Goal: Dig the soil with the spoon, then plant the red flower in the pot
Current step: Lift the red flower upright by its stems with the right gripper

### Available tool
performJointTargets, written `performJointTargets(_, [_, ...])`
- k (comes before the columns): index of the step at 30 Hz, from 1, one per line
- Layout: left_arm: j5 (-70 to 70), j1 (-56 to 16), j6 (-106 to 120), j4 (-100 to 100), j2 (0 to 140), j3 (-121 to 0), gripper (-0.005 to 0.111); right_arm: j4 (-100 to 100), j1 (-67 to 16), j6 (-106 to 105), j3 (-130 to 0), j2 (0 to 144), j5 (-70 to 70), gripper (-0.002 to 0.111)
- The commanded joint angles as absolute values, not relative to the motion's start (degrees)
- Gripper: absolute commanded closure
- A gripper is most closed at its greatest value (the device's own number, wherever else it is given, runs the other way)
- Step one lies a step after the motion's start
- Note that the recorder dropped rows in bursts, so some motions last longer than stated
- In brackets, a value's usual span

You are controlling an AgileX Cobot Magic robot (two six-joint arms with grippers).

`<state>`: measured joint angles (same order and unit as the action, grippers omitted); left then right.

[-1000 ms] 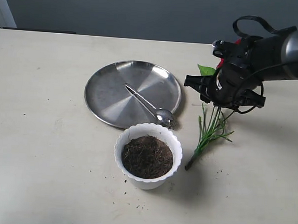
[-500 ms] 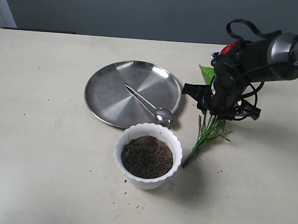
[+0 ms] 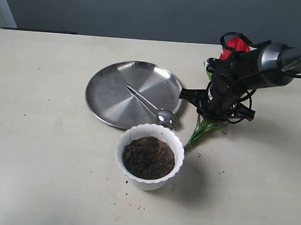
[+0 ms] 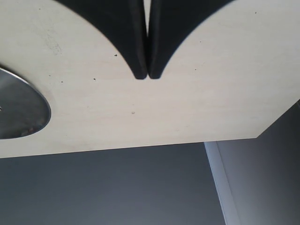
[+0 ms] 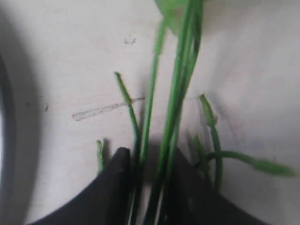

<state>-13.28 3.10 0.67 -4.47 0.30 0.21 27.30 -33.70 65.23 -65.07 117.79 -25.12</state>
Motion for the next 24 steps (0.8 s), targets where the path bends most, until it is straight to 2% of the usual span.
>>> performJointTargets(1, [-12.9,2.7,0.5,-4.0,0.0,0.0,0.106,28.9,-33.3,65.1,-64.8,119.7,-25.1,0.108])
performJointTargets(8, [-12.9,2.7,0.5,-4.0,0.0,0.0,0.106,36.1,-33.4,62.9,-64.8,116.1,-28.2,0.108])
performJointTargets(13, [-13.3,2.7,0.5,-4.0,0.0,0.0,0.106,48.8,-33.4,66.4,-64.8,103.6,-26.2,0.108])
performJointTargets(16, [-13.3,2.7,0.5,-4.0,0.0,0.0,0.106,56.5,-33.4,66.9,-64.8,95.9,-21.0,0.108])
performJointTargets(20, [-13.3,2.7,0.5,-4.0,0.0,0.0,0.106,69.3,-33.4,67.1,-61.9,88.5,-4.7,0.108])
performJointTargets(24, [-13.3,2.7,0.5,-4.0,0.0,0.0,0.106,71.4,-33.3,65.8,-59.4,84.8,5.4,0.108])
